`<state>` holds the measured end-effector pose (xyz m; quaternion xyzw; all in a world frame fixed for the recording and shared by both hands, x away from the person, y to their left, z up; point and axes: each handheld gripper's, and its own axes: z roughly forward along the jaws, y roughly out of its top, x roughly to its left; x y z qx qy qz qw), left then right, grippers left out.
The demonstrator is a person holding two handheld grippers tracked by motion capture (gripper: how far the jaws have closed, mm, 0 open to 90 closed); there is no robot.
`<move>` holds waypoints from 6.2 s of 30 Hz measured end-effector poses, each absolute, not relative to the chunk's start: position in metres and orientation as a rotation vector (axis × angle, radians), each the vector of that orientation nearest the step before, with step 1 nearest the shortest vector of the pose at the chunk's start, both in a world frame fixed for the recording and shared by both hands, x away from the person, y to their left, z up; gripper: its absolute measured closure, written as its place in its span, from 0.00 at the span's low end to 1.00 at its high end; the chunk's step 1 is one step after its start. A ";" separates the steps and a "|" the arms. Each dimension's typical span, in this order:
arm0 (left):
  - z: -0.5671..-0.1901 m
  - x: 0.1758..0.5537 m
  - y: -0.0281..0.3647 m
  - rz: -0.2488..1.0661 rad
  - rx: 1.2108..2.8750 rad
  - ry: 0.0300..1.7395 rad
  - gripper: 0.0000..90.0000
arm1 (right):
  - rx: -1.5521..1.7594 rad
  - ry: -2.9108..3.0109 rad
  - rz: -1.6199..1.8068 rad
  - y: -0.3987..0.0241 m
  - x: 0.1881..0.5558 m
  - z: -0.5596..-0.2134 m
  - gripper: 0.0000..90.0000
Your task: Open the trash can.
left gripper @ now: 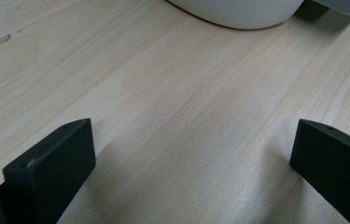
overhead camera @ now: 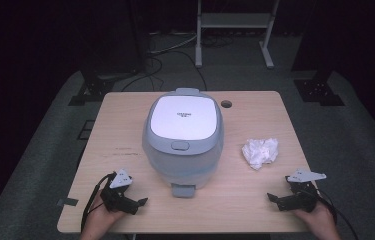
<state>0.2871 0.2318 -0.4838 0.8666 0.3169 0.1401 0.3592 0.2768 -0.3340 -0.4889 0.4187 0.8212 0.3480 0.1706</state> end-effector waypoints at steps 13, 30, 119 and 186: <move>-0.484 0.287 0.232 0.362 2.234 0.818 0.00 | 1.184 2.338 0.993 -0.334 0.277 -0.489 0.01; -0.484 0.286 0.232 0.362 2.231 0.820 0.00 | 1.177 2.327 1.063 -0.333 0.272 -0.480 0.23; -0.278 0.261 0.200 0.204 1.961 0.446 1.00 | 1.152 2.338 1.024 -0.326 0.273 -0.488 0.11; -0.261 0.305 0.128 0.197 2.006 0.355 1.00 | 1.154 2.337 1.023 -0.326 0.273 -0.488 0.11</move>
